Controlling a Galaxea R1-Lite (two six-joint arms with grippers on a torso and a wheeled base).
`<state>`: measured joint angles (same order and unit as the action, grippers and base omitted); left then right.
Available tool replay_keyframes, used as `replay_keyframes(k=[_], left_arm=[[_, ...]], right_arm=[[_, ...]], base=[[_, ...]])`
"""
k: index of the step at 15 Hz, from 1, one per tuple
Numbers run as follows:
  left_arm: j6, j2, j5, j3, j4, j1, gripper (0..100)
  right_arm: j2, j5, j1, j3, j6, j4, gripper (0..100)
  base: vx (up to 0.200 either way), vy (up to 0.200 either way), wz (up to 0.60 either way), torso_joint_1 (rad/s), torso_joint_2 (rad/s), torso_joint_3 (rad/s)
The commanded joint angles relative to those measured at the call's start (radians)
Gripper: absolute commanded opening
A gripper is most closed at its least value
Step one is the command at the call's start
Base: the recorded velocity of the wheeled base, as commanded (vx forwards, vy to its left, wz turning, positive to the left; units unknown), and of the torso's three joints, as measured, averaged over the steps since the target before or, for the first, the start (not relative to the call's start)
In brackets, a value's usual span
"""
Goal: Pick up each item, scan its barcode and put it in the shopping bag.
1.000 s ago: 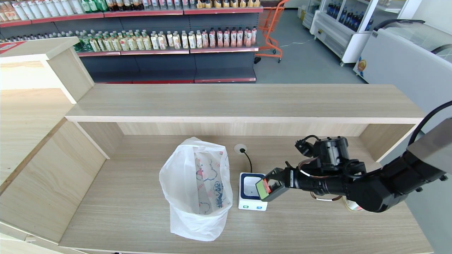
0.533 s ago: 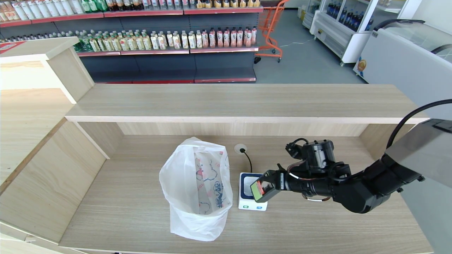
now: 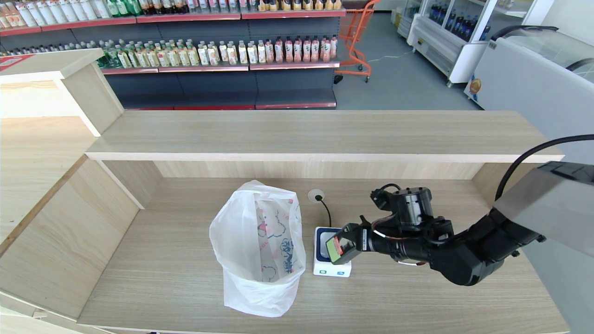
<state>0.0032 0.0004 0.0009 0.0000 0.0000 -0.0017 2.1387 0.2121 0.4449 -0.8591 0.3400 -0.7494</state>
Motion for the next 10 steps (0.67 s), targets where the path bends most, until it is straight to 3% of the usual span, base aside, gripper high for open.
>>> replay_keyframes(k=[1,4,7,8,10], left_arm=[[0.0,0.0,0.001,0.0,0.0,0.0,100],[0.0,0.0,-0.001,0.0,0.0,0.0,100],[0.0,0.0,-0.001,0.0,0.0,0.0,100],[0.0,0.0,0.001,0.0,0.0,0.0,100],[0.0,0.0,0.001,0.0,0.0,0.0,100]], right_arm=[[0.023,-0.008,0.012,0.002,-0.004,-0.007,0],[-0.003,-0.007,0.02,0.003,0.004,-0.056,0],[-0.229,0.0,0.003,0.015,0.137,-0.073,0],[-0.26,0.0,-0.009,0.022,0.123,-0.07,0],[-0.424,0.0,-0.086,0.084,-0.067,-0.035,0]], base=[[0.0,0.0,0.0,0.0,0.0,0.0],[0.0,0.0,0.0,0.0,0.0,0.0],[0.0,0.0,0.0,0.0,0.0,0.0],[0.0,0.0,0.0,0.0,0.0,0.0],[0.0,0.0,0.0,0.0,0.0,0.0]])
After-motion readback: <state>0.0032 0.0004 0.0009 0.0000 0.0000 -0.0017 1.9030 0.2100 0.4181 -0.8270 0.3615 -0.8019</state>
